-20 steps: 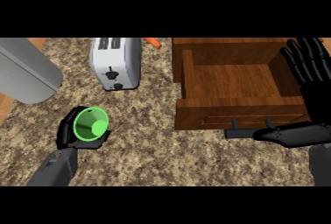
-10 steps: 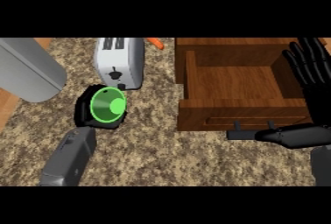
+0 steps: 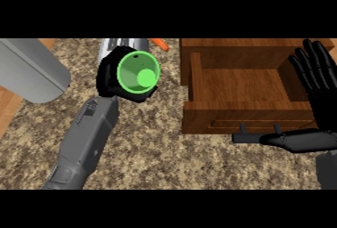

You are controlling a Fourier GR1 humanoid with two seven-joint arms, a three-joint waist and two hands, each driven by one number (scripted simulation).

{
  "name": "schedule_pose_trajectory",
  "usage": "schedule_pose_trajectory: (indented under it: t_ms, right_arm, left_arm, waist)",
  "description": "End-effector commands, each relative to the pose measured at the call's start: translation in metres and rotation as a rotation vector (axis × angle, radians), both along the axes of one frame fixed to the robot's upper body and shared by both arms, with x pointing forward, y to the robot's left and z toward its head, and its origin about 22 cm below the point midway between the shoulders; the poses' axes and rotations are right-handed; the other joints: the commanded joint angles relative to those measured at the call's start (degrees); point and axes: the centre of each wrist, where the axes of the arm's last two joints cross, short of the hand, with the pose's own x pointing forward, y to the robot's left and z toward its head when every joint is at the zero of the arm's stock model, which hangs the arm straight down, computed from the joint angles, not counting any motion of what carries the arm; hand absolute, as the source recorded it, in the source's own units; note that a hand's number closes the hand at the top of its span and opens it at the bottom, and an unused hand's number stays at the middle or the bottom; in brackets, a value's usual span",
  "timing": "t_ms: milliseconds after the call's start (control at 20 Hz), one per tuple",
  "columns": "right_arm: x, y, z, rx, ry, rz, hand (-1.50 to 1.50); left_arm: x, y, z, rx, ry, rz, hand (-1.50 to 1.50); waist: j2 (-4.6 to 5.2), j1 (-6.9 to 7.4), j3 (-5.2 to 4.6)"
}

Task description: Pick up the cup, place it into the drawer and close the drawer

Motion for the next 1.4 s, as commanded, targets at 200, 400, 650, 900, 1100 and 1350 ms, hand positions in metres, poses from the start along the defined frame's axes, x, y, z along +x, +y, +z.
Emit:
schedule_pose_trajectory:
  t_ms: [200, 400, 650, 900, 1100, 1350]
  right_arm:
    - [0.004, 0.0, -0.002, -0.004, -0.007, 0.002, -1.5]
    - [0.003, -0.007, 0.001, 0.019, -0.024, 0.006, -1.5]
    - [0.01, 0.011, 0.003, -0.015, -0.028, 0.02, -1.5]
    - [0.014, -0.011, 0.011, 0.009, -0.042, 0.045, -1.5]
    - [0.029, 0.017, 0.017, 0.016, -0.055, 0.082, -1.5]
    - [0.024, 0.018, 0.015, 0.014, -0.066, 0.137, -1.5]
  left_arm:
    - [0.013, -0.075, 0.1, 0.08, -0.022, -0.031, 1.5]
    - [0.022, -0.105, 0.148, 0.125, 0.016, -0.003, 1.5]
    - [0.034, -0.131, 0.155, 0.201, 0.154, 0.048, 1.5]
    - [0.04, -0.14, 0.15, 0.28, 0.226, 0.081, 1.5]
    - [0.039, -0.142, 0.131, 0.359, 0.286, 0.087, 1.5]
    - [0.039, -0.136, 0.108, 0.481, 0.359, 0.054, 1.5]
  waist:
    - [0.2, -0.74, -0.03]
    - [0.38, -1.51, -0.01]
    - [0.94, -3.25, 0.0]
    - [1.24, -4.22, 0.04]
    - [1.93, -6.38, 0.07]
    - [2.66, -9.84, 0.14]
